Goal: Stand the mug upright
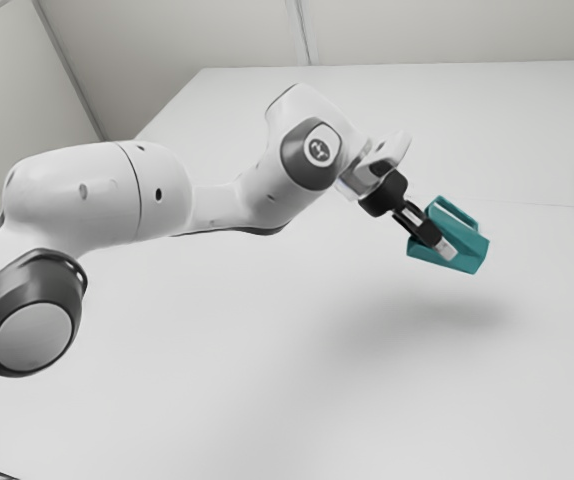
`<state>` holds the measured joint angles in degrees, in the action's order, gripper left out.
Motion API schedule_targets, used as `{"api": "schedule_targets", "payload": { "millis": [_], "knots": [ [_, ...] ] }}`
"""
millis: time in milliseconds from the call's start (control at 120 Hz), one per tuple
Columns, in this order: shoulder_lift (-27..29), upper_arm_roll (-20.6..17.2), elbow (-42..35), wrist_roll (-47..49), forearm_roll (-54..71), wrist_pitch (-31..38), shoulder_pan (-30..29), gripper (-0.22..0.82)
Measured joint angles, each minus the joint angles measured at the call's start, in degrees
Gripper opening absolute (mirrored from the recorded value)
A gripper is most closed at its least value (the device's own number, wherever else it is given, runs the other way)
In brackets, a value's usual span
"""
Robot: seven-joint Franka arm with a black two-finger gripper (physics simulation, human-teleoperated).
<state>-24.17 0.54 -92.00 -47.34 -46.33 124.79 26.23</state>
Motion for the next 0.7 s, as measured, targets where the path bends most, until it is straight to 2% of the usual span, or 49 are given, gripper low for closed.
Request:
{"api": "schedule_targets", "payload": {
  "millis": [67, 208, 700],
  "knots": [
    [2.5, -2.3, -2.7, 1.8, 4.2, 0.0, -2.9, -0.18],
    [7.7, -4.4, -7.9, 5.6, 12.4, -0.1, -6.3, -0.18],
    [17.1, -4.6, -18.6, 18.1, 36.2, -2.2, -12.2, -0.18]
  ]
}}
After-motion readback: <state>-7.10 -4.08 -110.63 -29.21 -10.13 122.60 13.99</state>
